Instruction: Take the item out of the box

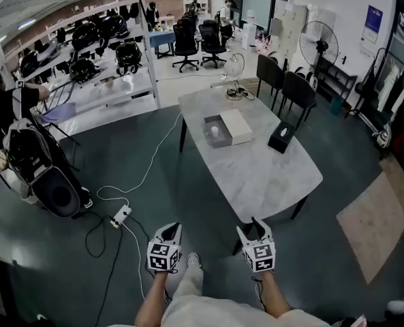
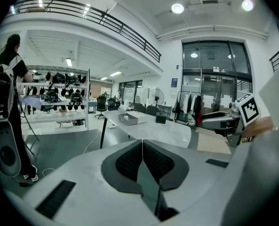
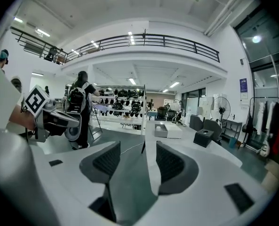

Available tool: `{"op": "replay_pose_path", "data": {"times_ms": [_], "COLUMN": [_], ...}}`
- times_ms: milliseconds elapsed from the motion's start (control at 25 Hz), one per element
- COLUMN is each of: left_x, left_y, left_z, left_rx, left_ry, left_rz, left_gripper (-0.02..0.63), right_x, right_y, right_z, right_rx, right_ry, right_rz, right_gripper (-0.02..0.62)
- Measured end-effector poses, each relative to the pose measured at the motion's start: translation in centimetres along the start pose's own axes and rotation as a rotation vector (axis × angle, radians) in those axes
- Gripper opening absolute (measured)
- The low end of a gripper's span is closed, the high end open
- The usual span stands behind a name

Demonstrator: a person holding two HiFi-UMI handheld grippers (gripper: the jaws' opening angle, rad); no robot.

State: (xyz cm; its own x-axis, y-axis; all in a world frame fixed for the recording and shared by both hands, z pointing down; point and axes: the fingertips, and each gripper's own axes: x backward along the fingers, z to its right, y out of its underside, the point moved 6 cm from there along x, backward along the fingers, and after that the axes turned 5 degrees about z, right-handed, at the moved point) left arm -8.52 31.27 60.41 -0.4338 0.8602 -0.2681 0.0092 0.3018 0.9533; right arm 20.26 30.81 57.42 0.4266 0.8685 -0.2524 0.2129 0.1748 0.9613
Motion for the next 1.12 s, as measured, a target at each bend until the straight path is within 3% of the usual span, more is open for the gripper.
{"op": "replay_pose_path", "data": {"times_ms": [560,1120], "left_x": [-12.3,-19.4], "left_y": [-6.3,-9.3], "left_z": [-11.6,-18.7], "left_rx": [0.011,0.007], "left_ry": [0.026,0.07], "left_rz": [0.014,0.024], "left_gripper": [0.017,0.017], "right_x": [-16.3,-25.5], "right_y": [-6.0,-8.5], "right_z": [3.2,4.2], "right_rx": [0.023,0.039], "right_ry": [0.02,0.051], "right_rz": [-0.009,-0.023], "right_gripper": [0.238,0.236]}}
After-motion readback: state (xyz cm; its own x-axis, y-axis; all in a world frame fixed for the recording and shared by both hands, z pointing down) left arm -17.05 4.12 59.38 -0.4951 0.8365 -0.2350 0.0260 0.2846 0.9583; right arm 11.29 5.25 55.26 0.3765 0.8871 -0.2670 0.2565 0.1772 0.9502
